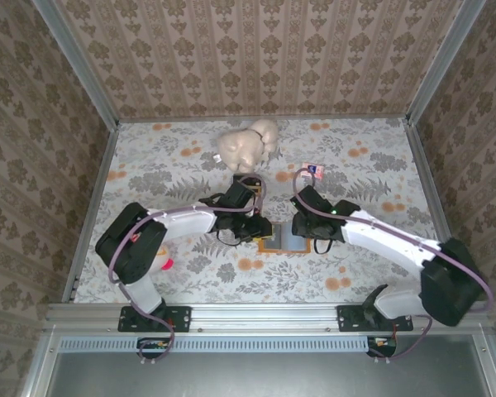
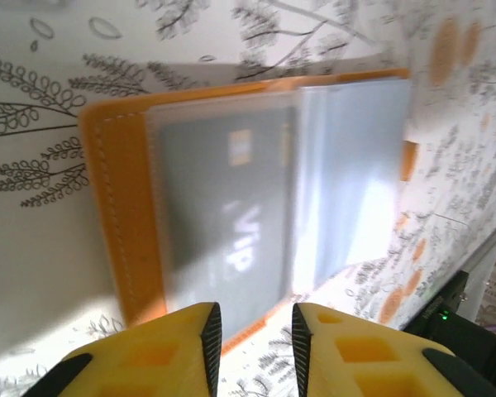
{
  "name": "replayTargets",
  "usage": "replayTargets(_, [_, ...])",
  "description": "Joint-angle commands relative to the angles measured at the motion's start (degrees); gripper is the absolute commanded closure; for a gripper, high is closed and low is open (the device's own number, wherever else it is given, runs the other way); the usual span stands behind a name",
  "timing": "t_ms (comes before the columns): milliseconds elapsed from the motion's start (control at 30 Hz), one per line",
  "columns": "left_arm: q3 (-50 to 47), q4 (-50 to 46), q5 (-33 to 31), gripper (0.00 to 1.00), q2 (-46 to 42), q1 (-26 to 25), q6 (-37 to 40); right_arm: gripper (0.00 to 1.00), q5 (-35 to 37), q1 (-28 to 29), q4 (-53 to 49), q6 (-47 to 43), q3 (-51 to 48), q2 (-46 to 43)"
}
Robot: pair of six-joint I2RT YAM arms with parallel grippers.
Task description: Take the credit cards out of the card holder
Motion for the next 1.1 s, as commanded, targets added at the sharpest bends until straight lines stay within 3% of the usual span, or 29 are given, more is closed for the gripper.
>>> replayTargets(0, [0.9,-3.8,-2.8,0.67,-2.8,1.1,0.9,0.51,-7.1,-0.2,6.8,-2.4,-1.0,-2.6])
replayTargets(133, [0.5,-5.2,-4.6,0.75,-2.0,1.3,0.6,0.55,-15.3,-0.1,8.9,-3.1,0.5,1.9])
replayTargets(367, [0.4,-2.6,-1.9,0.86,1.5,1.4,-1.2,0.59,-16.1,-0.2,10.5,-1.2,0.8,9.8])
replayTargets(1067, [0.9,-1.0,0.4,0.85,6.2,1.4,-2.5,0.61,-16.8,-0.2,11.0,-0.9,0.9,19.6])
